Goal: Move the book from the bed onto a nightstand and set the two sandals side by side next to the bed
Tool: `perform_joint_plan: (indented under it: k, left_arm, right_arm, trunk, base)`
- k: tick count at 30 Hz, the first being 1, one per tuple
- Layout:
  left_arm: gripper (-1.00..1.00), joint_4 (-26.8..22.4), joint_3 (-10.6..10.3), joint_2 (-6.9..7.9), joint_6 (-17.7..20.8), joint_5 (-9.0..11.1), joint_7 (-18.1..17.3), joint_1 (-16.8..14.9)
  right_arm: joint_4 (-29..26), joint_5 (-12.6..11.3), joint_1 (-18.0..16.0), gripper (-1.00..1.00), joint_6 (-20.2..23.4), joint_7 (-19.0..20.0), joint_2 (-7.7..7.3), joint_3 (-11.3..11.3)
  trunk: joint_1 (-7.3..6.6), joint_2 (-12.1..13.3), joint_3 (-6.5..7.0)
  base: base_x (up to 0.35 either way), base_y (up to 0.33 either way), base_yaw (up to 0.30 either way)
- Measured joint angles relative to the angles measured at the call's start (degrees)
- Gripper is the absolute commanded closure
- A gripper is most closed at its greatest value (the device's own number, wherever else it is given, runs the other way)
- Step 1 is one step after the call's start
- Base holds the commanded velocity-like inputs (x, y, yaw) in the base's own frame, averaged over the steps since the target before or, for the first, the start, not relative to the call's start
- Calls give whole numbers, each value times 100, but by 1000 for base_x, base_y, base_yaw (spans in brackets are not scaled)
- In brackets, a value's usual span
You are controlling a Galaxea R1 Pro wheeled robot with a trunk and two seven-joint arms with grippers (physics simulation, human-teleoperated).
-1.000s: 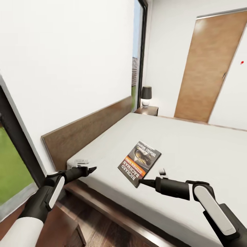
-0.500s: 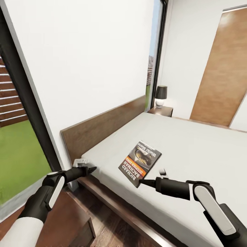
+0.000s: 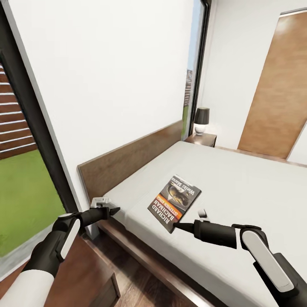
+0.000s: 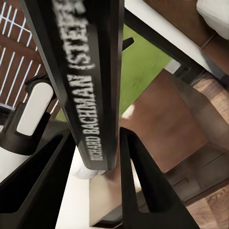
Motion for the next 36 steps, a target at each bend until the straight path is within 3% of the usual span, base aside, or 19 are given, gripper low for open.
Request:
perform_joint_plan:
  k: [36]
  left_arm:
    - [-100,3,0,4,15,4,13,0]
  right_arm:
    - [38,15,0,100,-1,-12,-10,-13]
  trunk:
    - [-791,1444,646]
  base:
    - [0,0,0]
